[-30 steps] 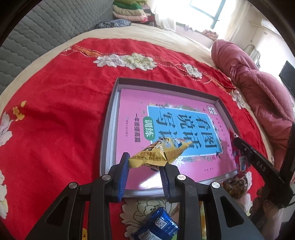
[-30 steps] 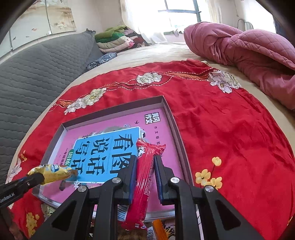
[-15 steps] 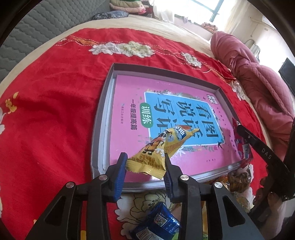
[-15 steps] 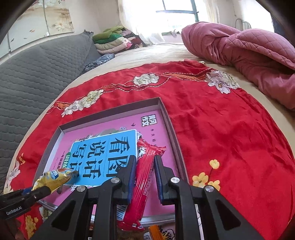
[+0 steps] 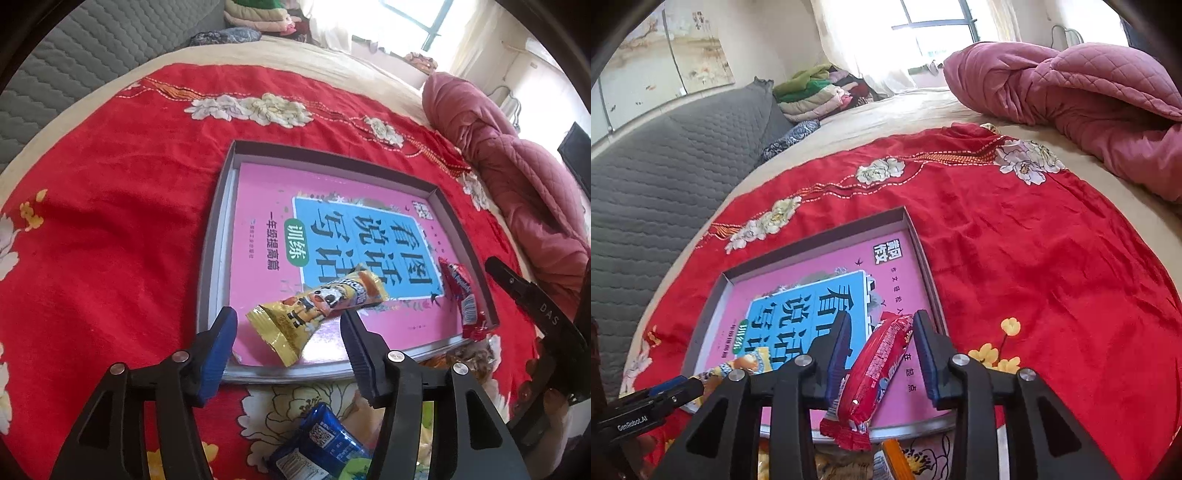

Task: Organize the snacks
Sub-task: 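Carry both snacks into the box and open both tools to release them, then move both open tools back over the remaining snack pile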

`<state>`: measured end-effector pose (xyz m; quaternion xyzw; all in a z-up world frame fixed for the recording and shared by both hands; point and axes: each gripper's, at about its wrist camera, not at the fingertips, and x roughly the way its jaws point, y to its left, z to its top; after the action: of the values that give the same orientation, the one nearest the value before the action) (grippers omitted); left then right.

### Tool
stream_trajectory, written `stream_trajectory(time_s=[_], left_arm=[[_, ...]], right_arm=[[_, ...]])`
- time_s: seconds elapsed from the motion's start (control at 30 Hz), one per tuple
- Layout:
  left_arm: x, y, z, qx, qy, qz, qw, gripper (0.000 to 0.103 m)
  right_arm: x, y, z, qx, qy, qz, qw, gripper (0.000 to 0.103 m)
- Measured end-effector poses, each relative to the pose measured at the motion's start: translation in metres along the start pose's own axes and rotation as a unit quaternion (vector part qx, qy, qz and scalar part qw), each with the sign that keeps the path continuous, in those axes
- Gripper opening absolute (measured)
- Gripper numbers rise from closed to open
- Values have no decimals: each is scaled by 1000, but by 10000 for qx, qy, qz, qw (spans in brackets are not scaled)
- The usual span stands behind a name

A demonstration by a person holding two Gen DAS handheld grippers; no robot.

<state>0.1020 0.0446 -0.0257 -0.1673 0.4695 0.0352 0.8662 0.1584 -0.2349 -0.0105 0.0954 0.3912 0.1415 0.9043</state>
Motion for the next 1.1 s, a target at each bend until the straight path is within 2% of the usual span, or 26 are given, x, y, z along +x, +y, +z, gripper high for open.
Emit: stream_trajectory(time_s=[0.47,0.87,1.1], left_arm=[[-35,0,0,64,-165,-198,9996,64],[-46,6,-9,128,-128,-171,9997,65],[-48,7,-22,197,26,-181,9996,65]], right_arm=[[-47,3,-6,-41,-184,291,9994,46],[-68,-18,-10,237,-309,66,9992,47],[-72,-19,-22,170,-98,70,9998,48]])
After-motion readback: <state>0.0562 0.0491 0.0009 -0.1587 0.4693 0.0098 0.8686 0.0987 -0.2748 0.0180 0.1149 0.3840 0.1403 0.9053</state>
